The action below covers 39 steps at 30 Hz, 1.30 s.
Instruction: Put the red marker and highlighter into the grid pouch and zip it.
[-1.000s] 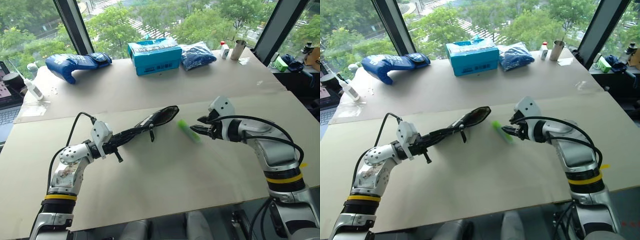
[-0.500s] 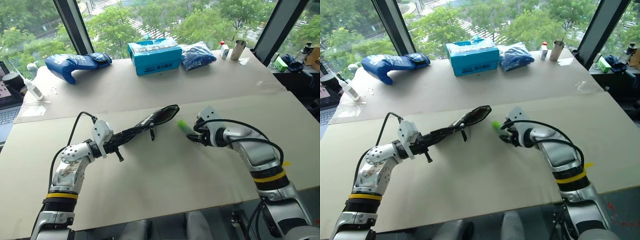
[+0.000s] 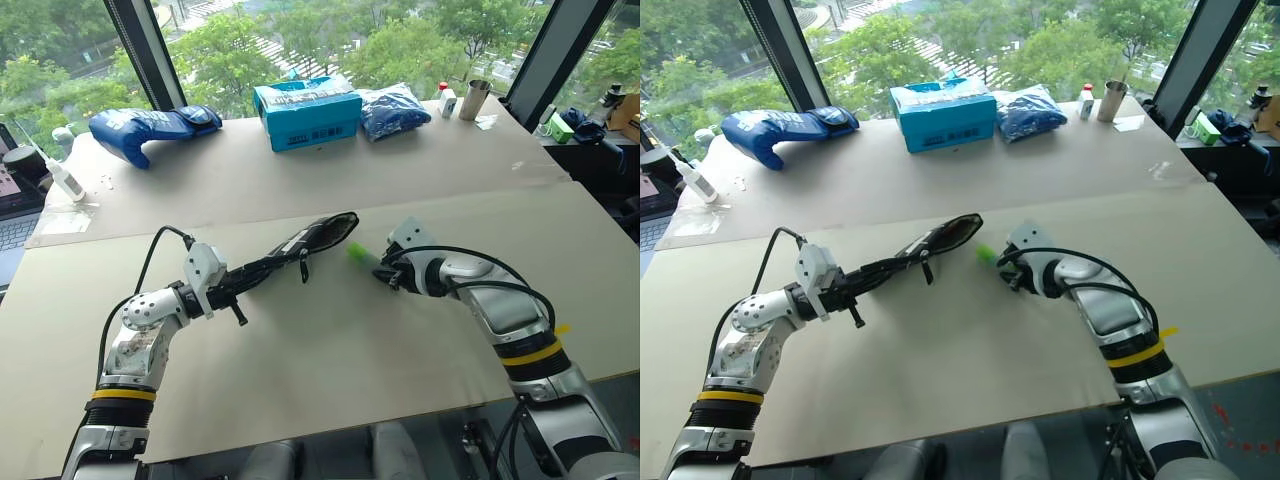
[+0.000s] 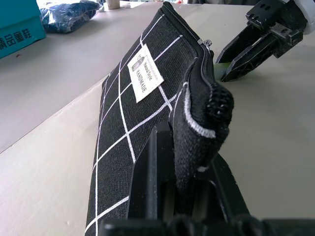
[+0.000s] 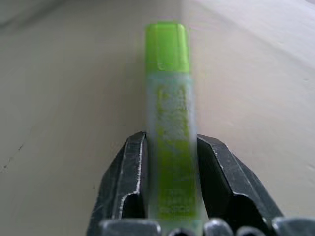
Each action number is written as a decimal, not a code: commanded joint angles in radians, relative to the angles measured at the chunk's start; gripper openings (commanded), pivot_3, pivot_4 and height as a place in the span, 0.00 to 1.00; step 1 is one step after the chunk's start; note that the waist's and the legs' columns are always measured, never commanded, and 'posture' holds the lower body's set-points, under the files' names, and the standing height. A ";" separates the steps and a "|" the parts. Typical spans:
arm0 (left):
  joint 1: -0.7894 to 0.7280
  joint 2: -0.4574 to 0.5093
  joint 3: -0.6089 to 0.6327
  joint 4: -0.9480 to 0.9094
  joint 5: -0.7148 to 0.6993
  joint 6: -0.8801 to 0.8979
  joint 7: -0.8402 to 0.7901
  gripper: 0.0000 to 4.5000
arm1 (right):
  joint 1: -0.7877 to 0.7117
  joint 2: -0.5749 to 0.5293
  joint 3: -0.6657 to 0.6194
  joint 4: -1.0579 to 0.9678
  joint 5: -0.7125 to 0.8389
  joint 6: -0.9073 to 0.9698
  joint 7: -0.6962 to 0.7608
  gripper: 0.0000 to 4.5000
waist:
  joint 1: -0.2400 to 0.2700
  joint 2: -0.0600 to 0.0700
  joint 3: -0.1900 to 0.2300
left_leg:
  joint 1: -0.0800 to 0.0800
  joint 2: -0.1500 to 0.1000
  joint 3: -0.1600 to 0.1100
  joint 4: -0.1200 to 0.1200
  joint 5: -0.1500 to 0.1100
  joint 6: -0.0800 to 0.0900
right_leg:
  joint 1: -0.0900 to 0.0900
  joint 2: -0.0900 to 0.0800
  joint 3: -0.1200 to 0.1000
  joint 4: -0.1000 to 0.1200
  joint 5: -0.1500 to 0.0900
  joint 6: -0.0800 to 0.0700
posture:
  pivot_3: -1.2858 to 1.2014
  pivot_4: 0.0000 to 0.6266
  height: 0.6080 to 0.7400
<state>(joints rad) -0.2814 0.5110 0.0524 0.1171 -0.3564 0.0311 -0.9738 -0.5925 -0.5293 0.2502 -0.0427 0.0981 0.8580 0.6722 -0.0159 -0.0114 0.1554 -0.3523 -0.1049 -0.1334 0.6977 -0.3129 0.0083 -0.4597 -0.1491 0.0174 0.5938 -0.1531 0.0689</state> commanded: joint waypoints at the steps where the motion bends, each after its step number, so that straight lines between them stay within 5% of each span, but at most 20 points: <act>1: -0.006 0.001 0.013 -0.034 -0.018 -0.001 -0.002 0.00 | 0.009 -0.009 -0.016 -0.016 0.023 0.031 0.022 0.23 | 0.000 0.000 0.000 | 0.000 0.000 0.000 0.000 0.000 0.000 | 0.000 0.000 0.000 0.000 0.000 0.000 | 0.52 0.24 1.00; 6: -0.014 0.002 0.012 -0.029 -0.017 0.000 -0.005 0.00 | -0.046 -0.037 -0.076 -0.001 0.014 -0.034 0.020 0.23 | 0.000 0.000 0.000 | 0.000 0.000 0.000 0.000 0.000 0.000 | 0.000 0.000 0.000 0.000 0.000 0.000 | 0.52 0.24 1.00; 10: -0.016 0.003 0.009 -0.026 -0.016 0.001 -0.009 0.00 | -0.114 -0.119 -0.137 -0.107 0.077 -0.155 0.150 0.23 | 0.001 0.000 0.000 | 0.000 0.000 0.000 0.000 0.000 0.000 | 0.000 0.000 0.000 0.000 0.000 0.000 | 0.52 0.24 1.00; 13: -0.016 0.004 0.009 -0.024 -0.016 0.001 -0.012 0.00 | -0.093 -0.257 -0.105 -0.227 0.072 -0.304 0.310 0.23 | 0.003 0.000 0.000 | 0.000 0.000 0.001 -0.001 0.000 0.000 | 0.000 0.000 -0.001 -0.001 0.000 0.000 | 0.52 0.24 1.00; 17: -0.020 0.000 0.006 -0.021 -0.013 -0.001 -0.013 0.00 | -0.112 -0.329 -0.039 -0.233 -0.018 -0.393 0.333 0.23 | 0.001 0.000 0.000 | 0.000 0.000 0.004 -0.001 0.000 0.000 | 0.000 0.000 -0.003 -0.001 0.000 0.000 | 0.52 0.24 1.00; 39: -0.017 -0.016 -0.040 -0.036 0.011 -0.014 -0.020 0.00 | -0.218 -0.272 0.146 -0.137 -0.360 -0.612 0.330 0.23 | 0.001 0.000 0.000 | 0.000 0.001 0.005 0.000 0.000 0.000 | 0.000 0.000 -0.002 -0.001 0.001 0.000 | 0.52 0.24 1.00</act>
<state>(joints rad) -0.2927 0.4986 0.0184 0.1171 -0.3524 0.0302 -0.9924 -0.7797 -0.8028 0.3918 -0.1710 -0.2304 0.2874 0.9999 -0.0144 -0.0117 0.1557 -0.3524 -0.1042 -0.1280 0.6980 -0.3130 0.0082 -0.4596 -0.1490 0.0155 0.5932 -0.1525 0.0684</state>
